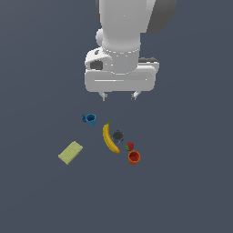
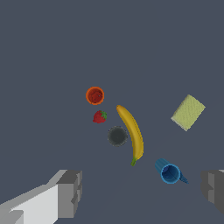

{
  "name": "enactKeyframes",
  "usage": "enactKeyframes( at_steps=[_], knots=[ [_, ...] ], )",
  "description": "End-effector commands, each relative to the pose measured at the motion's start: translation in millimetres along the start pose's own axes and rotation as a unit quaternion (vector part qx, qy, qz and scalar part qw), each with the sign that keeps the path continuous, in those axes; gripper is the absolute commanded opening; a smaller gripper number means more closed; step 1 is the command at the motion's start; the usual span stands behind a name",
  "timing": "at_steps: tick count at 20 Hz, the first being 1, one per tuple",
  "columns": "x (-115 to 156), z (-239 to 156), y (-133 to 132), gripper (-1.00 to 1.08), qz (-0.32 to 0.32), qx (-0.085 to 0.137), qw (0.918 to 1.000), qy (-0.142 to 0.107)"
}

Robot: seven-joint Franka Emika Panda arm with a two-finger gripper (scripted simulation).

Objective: Pick up a designated object from a clutter of objects.

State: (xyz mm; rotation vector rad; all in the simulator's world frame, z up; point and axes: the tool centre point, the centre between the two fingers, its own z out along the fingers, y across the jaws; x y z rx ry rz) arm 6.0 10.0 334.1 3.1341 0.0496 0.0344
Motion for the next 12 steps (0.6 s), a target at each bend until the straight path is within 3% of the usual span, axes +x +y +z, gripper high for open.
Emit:
enactKeyframes(
  at_steps=[1, 12],
  knots=[
    [0, 0, 0, 1.0, 0.0, 0.0, 1.0, 0.0],
    [1, -12, 14, 1.0, 0.011, -0.013, 0.9998, 0.006]
  ],
)
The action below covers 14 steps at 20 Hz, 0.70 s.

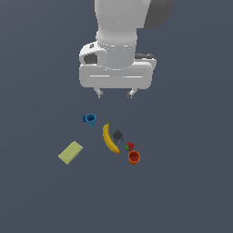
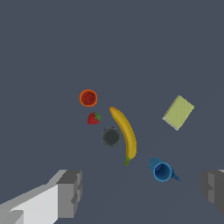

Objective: Pick up a designated object from a clutter of objects.

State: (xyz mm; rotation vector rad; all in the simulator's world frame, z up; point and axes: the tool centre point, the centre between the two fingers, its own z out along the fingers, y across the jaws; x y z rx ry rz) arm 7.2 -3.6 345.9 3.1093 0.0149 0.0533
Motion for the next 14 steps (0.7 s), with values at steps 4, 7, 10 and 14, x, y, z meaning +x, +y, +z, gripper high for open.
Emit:
enactKeyframes(
  at_steps=[4, 7, 10, 14],
  knots=[
    [1, 7, 1, 1.0, -0.005, 0.0, 1.0, -0.001],
    [3, 18, 2, 1.0, -0.013, 0.001, 0.9999, -0.001],
    [5, 34, 4, 1.0, -0.025, 0.003, 0.9997, -0.002],
    [8, 65, 7, 1.0, -0.047, 0.005, 0.9989, -0.004]
  ],
)
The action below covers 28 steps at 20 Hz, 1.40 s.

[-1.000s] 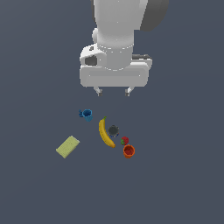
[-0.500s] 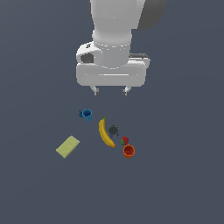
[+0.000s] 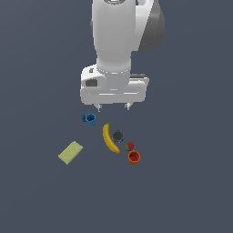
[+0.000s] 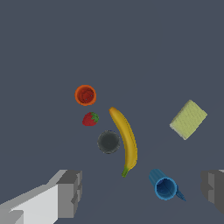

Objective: Pick up a designated object from a clutter of objects.

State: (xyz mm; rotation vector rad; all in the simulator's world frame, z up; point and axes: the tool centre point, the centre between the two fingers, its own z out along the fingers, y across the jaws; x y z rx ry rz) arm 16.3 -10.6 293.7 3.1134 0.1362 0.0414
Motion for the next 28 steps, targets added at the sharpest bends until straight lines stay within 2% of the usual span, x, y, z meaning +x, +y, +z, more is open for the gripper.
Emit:
enactKeyframes(
  at_steps=[1, 10, 15, 22, 28],
  knots=[
    [1, 21, 3, 1.0, -0.015, 0.002, 0.9999, -0.002],
    [-7, 121, 13, 1.0, -0.087, 0.009, 0.9961, -0.007],
    [-17, 164, 18, 1.0, -0.119, 0.012, 0.9928, -0.009],
    [-28, 198, 21, 1.0, -0.145, 0.014, 0.9893, -0.01],
    [-30, 203, 21, 1.0, -0.149, 0.015, 0.9887, -0.011]
  ],
)
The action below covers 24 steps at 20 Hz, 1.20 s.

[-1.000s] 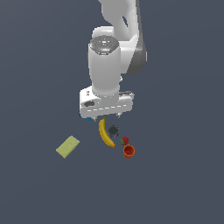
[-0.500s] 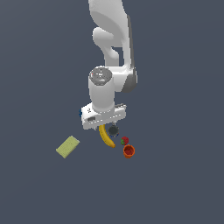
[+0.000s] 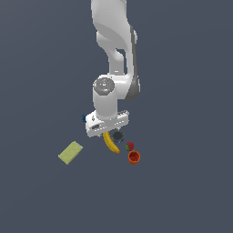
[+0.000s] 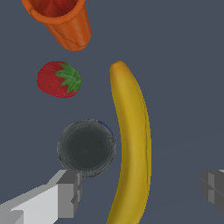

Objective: Pick up a designated object from a clutter of objects.

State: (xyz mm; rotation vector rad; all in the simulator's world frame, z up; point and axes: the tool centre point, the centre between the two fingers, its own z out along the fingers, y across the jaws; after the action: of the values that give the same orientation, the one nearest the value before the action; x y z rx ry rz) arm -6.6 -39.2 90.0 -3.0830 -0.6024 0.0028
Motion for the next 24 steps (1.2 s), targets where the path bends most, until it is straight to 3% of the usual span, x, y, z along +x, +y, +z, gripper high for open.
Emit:
enactKeyframes(
  at_steps=[1, 19, 20, 24],
  knots=[
    [0, 0, 0, 1.0, 0.0, 0.0, 1.0, 0.0],
    [0, 51, 0, 1.0, -0.002, 0.0, 1.0, 0.001],
    [0, 51, 0, -1.0, -0.002, 0.0, 1.0, 0.001],
    [0, 51, 0, -1.0, -0.002, 0.0, 1.0, 0.001]
  ],
)
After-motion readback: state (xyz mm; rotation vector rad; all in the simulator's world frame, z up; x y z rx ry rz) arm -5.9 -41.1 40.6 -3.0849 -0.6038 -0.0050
